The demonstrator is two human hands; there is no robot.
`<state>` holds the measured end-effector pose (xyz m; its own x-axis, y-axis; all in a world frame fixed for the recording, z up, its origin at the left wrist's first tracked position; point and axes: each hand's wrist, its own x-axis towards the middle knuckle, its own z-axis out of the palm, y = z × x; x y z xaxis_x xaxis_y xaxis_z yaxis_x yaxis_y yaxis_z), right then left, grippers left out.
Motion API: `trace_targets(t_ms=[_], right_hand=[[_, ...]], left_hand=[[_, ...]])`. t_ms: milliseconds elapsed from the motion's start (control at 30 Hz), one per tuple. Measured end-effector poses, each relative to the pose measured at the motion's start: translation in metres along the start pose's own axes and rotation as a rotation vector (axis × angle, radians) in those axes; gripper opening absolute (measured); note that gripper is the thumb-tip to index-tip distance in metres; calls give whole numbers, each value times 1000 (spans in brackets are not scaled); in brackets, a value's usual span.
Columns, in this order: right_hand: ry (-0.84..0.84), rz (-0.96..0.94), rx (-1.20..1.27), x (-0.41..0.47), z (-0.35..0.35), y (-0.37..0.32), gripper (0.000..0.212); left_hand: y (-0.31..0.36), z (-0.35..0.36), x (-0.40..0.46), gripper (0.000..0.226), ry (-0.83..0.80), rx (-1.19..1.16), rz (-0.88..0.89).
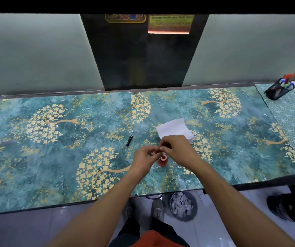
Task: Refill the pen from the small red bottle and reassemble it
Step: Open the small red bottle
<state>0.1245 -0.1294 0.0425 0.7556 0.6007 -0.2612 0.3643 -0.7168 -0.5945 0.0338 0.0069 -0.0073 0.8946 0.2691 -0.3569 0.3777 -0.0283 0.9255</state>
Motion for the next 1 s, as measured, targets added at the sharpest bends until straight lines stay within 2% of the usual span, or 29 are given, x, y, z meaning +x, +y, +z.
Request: trace_targets(t_ms=[333,467,700,800,900,1000], right_hand=[[-20,68,-168,-8,5,29,11],[-28,74,-203,-6,12,34,11],[-21,115,-189,1,17,39,11],[0,152,-211,3,19,40,17],[13,175,-229,4,18,41,21],[-2,147,-178,4,18,40,17]], left_hand=[[2,32,15,7,-4,250,5],[0,33,19,28,-38,329,10],[2,37,18,44,-26,361,17],[2,37,18,47,-11,371,37],[4,37,18,45,-10,424,63],[4,37,19,29,-22,451,57]])
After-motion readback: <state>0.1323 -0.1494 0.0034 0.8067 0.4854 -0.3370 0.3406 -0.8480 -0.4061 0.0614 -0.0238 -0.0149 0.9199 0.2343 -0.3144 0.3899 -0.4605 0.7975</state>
